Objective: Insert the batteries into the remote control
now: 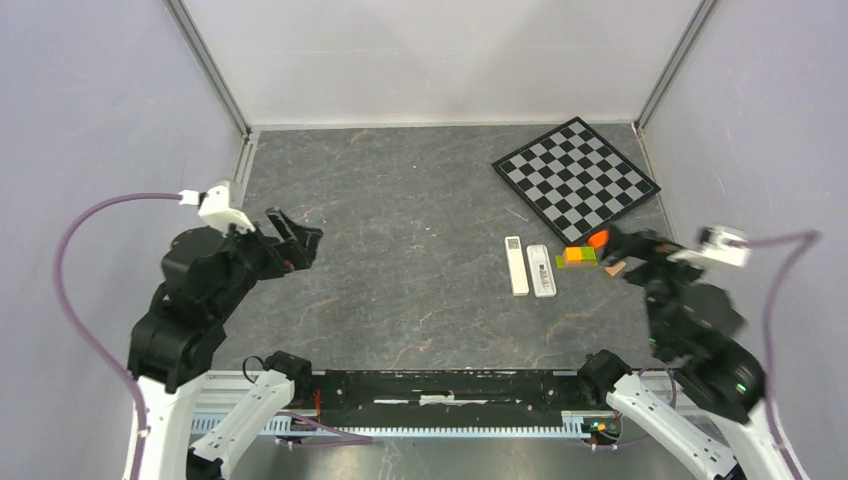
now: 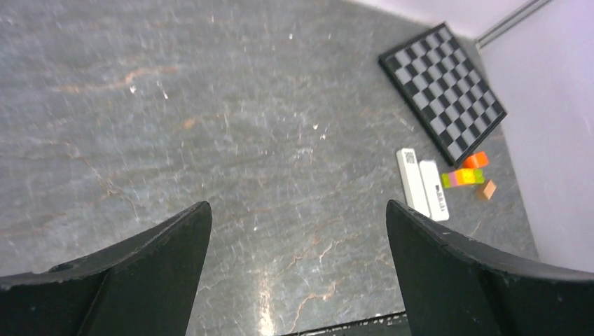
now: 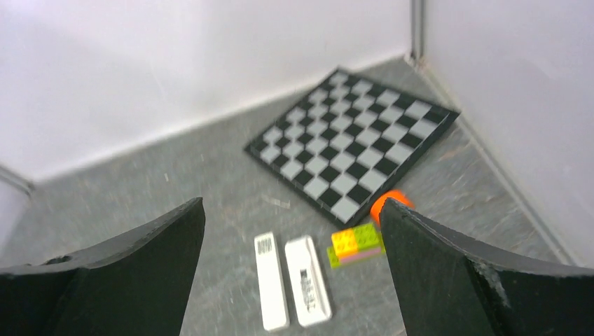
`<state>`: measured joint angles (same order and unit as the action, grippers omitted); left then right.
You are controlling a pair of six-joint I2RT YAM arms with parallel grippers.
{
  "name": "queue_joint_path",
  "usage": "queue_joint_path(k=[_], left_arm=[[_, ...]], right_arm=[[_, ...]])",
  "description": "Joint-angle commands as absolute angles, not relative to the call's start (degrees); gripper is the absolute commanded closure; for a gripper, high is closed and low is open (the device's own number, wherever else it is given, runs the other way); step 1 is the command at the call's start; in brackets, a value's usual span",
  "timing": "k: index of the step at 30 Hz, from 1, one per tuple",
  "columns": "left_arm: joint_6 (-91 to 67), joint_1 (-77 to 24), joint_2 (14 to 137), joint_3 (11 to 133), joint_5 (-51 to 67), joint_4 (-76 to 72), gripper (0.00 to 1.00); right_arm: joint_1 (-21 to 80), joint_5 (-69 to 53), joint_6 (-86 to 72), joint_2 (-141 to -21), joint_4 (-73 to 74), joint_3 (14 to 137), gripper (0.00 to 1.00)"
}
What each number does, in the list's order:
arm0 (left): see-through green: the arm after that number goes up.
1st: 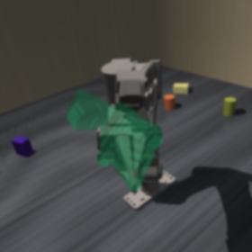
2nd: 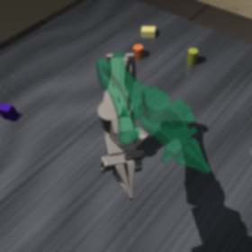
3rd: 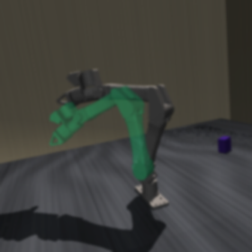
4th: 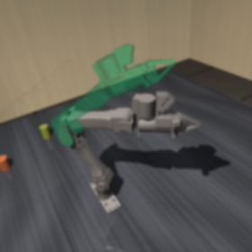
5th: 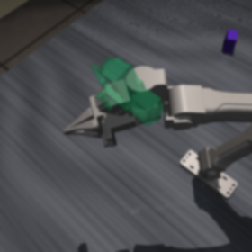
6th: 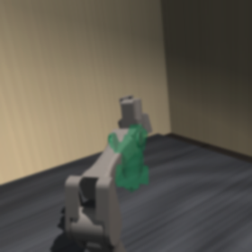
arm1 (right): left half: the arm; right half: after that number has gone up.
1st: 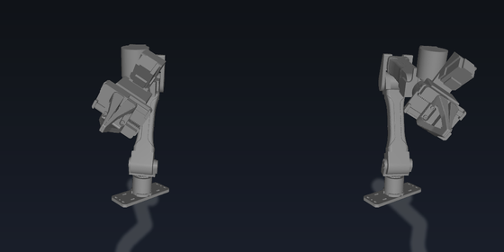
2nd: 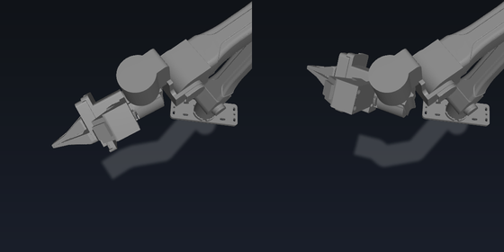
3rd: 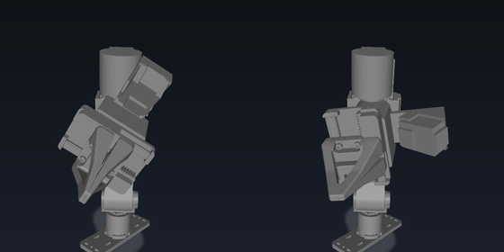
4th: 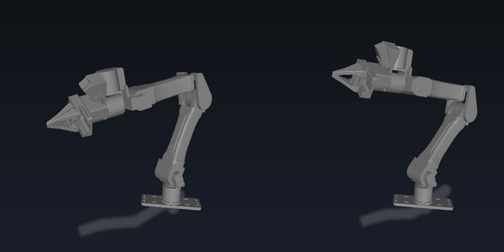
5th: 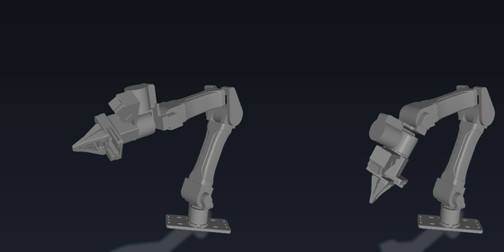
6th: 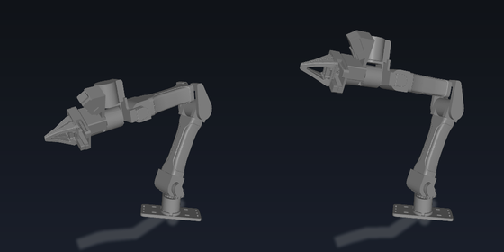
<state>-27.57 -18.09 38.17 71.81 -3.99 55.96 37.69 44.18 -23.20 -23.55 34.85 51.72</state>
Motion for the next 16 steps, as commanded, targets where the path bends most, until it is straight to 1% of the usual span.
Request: queue_joint_path(k=[1,5,8,16], left_arm=[[-22.02,-18.01,37.48,80.07,-8.16,60.25,0.0],[-20.63,-18.02,35.74,83.32,-8.63,61.3,0.0],[-20.06,-18.02,34.56,84.63,-8.0,61.74,0.0],[-20.65,-18.02,32.37,84.27,-9.41,62.32,0.0]], right_arm=[[37.5,51.87,-17.82,-17.78,42.33,59.55,0.02],[37.53,55.27,-16.75,-15.81,45.49,65.71,0.02],[37.49,57.28,-14.92,-14.92,45.41,67.93,0.02],[37.53,57.77,-14.65,-13.57,42.74,64.56,0.02]])
